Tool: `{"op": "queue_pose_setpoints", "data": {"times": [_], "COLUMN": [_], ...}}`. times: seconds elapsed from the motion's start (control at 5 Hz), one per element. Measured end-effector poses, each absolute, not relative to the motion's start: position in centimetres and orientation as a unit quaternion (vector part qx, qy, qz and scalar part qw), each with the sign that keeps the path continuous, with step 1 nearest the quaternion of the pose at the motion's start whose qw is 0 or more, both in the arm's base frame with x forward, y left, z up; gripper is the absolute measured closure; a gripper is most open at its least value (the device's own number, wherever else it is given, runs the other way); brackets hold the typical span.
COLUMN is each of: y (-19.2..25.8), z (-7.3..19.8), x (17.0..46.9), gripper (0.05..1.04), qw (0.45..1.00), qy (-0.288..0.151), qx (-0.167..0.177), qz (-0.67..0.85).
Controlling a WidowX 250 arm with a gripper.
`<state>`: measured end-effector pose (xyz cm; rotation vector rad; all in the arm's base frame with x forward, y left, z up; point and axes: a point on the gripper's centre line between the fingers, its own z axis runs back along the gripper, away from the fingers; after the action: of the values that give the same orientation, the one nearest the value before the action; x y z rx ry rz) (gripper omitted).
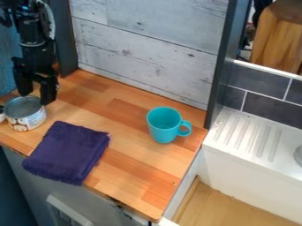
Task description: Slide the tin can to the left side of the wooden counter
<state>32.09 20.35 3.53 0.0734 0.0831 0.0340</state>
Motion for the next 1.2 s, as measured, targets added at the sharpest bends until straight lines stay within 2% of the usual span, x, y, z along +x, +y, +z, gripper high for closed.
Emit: {"op": "queue_pose_setpoints", "data": {"times": [0.2, 0.4, 0.6, 0.8, 1.0, 1.2], "y": [18.5, 16.4, 12.2, 6.6, 1.6, 0.4], "z": [6.5, 7.8, 9.1, 9.6, 8.1, 10.1], "x": [33.9, 35.1, 37.4, 37.8, 36.2, 33.3], "gripper": [0.083, 0.083, 0.083, 0.083, 0.083, 0.083], "qw": [0.999, 0.997, 0.995, 0.992, 0.983, 0.979], "qy": [-0.035, -0.066, -0.078, -0.05, 0.0, 0.021], "qx": [-0.002, -0.035, -0.034, -0.013, -0.019, -0.016], "qz": [-0.003, -0.02, -0.055, -0.117, -0.18, -0.202]}}
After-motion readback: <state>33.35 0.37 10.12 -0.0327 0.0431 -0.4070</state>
